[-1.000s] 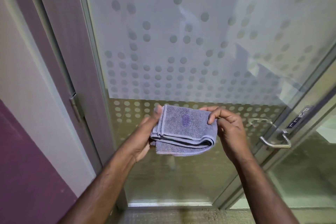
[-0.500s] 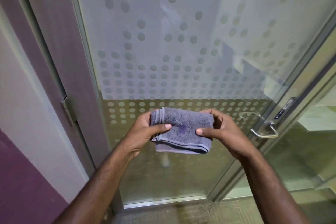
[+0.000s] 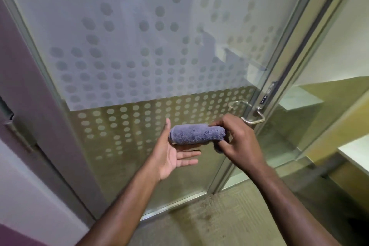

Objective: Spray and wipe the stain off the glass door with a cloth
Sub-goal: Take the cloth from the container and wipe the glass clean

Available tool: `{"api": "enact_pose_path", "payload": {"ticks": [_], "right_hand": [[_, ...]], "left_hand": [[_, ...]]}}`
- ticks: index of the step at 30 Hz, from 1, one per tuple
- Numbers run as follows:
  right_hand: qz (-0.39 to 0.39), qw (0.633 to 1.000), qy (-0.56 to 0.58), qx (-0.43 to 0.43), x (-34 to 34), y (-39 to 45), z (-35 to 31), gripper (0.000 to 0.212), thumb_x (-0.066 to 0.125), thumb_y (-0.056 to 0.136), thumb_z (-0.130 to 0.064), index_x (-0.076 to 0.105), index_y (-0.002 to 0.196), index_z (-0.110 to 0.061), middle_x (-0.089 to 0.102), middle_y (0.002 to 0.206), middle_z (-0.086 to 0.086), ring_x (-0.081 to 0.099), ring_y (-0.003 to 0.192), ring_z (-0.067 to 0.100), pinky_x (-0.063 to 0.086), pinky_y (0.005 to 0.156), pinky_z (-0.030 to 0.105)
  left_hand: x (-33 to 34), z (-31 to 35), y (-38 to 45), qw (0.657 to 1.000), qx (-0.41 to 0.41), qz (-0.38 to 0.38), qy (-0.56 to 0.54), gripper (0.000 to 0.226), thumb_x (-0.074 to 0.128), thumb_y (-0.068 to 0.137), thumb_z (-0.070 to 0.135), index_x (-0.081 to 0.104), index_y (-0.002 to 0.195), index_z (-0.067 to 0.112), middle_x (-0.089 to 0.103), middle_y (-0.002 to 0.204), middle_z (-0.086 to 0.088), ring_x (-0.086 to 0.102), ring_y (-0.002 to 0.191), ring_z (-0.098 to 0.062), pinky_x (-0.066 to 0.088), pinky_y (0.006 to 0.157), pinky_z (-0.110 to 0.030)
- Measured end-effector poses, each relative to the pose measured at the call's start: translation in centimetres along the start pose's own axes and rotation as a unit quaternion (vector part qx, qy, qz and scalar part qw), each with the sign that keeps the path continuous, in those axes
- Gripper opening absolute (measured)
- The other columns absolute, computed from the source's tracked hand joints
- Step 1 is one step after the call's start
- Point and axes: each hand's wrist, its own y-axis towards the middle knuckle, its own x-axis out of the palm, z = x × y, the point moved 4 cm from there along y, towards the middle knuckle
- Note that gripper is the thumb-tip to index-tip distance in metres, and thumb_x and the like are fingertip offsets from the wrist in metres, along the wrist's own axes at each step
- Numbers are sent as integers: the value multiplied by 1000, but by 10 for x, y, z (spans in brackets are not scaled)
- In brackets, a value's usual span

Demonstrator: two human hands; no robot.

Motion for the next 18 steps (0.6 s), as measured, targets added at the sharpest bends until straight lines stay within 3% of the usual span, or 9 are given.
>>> {"api": "enact_pose_path", "payload": {"ticks": [4,7,9,12,13,15,16,17,18], "right_hand": [[-9,998,-44,-47,-13,-31,11,42,75,64,11,69,99,-11,63,93,1,57,85,26,45,74,40],[-27,995,-77,-65,-29,-50,28,39,68,72,9,69,101,-16,67,107,3,64,101,30,47,84,49],[-23,998,-59,-27,-42,-65,48,44,68,70,10,70,104,-19,65,126,0,58,126,21,43,103,45],[58,983,116,130,-60,-92,84,47,63,80,11,69,117,-18,54,150,1,43,148,18,33,121,34],[117,948,206,213,-65,-102,100,51,59,85,13,65,123,-19,55,150,1,45,146,18,37,119,35],[204,806,398,388,-68,-123,130,42,54,98,2,64,128,-25,66,137,3,60,132,23,54,101,41],[190,717,491,456,-64,-129,141,29,52,105,-18,66,129,-24,70,131,7,66,121,27,60,94,45],[153,646,565,489,-63,-133,147,39,47,106,-41,68,131,-19,72,129,13,71,113,31,60,95,51],[127,605,606,501,-64,-139,154,58,41,103,-57,71,130,-16,71,130,17,73,110,33,57,99,54]], "left_hand": [[24,-4,17,999,-33,15,6,83,57,72,77,67,126,15,81,101,-13,80,83,-30,64,57,-42],[49,-10,35,999,-3,32,10,68,77,75,47,65,131,11,81,99,-10,79,80,-23,65,60,-43],[71,-15,46,998,41,39,7,54,76,85,24,63,136,11,81,96,-6,78,78,-19,66,63,-41],[110,-21,58,994,109,17,-4,48,72,90,12,63,137,16,80,104,-3,77,84,-16,63,71,-38],[123,-23,60,992,129,8,-8,53,74,86,12,62,138,16,79,111,-4,77,87,-16,63,71,-36],[149,-28,66,988,155,-7,-12,65,78,77,14,61,140,16,75,125,-9,75,97,-18,63,72,-33],[162,-32,70,987,161,-17,-9,68,80,76,14,59,141,16,73,130,-10,74,101,-19,64,73,-32],[175,-38,74,986,164,-28,-1,71,83,76,11,58,142,16,72,132,-11,73,103,-20,64,74,-32],[187,-44,80,986,163,-41,10,72,83,76,10,57,143,16,72,133,-10,73,105,-19,64,75,-32]]}}
